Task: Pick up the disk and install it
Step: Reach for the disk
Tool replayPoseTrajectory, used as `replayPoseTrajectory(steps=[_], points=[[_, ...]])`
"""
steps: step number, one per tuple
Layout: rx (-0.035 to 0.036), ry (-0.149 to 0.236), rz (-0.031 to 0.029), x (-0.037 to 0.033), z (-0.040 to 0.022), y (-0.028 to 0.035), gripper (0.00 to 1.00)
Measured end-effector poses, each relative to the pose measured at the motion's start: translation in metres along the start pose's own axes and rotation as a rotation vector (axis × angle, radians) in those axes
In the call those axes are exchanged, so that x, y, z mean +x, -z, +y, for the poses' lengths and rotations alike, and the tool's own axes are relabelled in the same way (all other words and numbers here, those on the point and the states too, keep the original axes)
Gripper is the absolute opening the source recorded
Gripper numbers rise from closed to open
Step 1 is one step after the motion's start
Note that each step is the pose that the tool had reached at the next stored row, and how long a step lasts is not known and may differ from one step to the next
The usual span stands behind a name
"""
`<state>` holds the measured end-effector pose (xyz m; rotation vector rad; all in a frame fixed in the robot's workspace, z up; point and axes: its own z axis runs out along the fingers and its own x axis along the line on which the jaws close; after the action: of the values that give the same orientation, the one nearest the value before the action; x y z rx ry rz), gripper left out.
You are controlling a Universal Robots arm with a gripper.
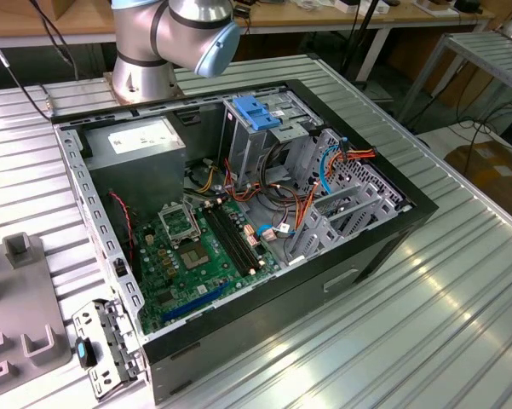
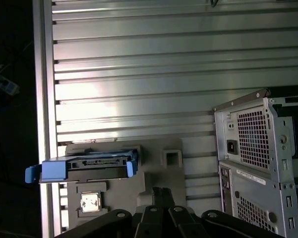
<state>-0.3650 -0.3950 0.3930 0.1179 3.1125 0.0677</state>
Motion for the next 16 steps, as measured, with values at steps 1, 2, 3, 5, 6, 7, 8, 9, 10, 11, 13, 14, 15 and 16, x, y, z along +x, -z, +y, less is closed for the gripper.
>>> replayPoseTrajectory(steps=[1,2,3,5,6,7,8,9,10,11,13,14,15,16], points=[[0.0,0.0,0.0,0.0,0.0,0.0,0.11],[0.0,0.0,0.0,0.0,0.0,0.0,0.11],[0.0,0.0,0.0,0.0001,0.0,0.0,0.11],[0.0,0.0,0.0,0.0003,0.0,0.0,0.11],[0.0,0.0,0.0,0.0005,0.0,0.0,0.11],[0.0001,0.0,0.0,0.0013,-0.0001,0.0,0.11],[0.0,0.0,0.0001,0.0029,-0.0002,0.0001,0.11],[0.0,0.0,0.0,0.0065,-0.0005,0.0002,0.11],[0.0,0.0,0.0,0.0081,-0.0006,0.0002,0.11],[0.0,0.0,0.0,0.0093,-0.0007,0.0002,0.11],[0.0,0.0,0.0,0.0128,-0.0009,0.0003,0.11],[0.0001,0.0,0.0001,0.0149,-0.0011,0.0004,0.11],[0.0,0.0,-0.0001,0.0163,-0.0012,0.0004,0.11],[0.0,0.0,0.0,0.017,-0.0013,0.0005,0.11]])
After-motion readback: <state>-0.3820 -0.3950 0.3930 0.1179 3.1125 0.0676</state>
